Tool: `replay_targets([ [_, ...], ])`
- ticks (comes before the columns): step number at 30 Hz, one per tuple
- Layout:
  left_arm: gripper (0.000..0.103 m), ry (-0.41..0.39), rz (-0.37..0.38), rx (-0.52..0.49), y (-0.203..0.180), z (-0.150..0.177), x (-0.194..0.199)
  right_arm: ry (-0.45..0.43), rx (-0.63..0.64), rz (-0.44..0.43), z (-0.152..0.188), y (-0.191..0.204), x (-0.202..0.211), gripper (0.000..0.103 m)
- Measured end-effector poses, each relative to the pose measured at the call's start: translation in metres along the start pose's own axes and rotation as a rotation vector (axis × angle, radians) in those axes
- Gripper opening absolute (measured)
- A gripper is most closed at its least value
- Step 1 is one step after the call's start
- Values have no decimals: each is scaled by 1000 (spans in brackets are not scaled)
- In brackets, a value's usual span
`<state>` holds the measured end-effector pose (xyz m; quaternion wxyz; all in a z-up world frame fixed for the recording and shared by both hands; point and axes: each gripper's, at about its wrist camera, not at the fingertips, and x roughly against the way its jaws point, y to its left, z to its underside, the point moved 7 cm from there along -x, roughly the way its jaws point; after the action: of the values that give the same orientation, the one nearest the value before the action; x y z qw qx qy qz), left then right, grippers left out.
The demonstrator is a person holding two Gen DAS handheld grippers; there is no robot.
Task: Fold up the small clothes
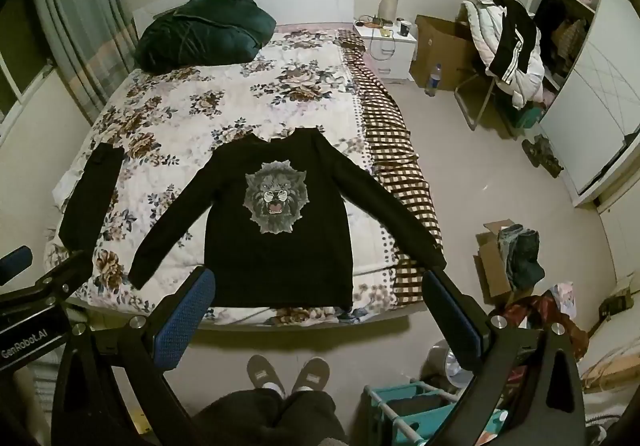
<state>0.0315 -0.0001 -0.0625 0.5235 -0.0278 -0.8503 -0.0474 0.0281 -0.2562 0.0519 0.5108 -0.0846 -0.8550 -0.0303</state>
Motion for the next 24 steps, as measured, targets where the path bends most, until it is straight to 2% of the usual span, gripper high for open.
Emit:
replay_targets([
  [24, 103, -4, 6, 8, 0, 0, 0, 4, -4, -3, -4, -2, 1, 103],
])
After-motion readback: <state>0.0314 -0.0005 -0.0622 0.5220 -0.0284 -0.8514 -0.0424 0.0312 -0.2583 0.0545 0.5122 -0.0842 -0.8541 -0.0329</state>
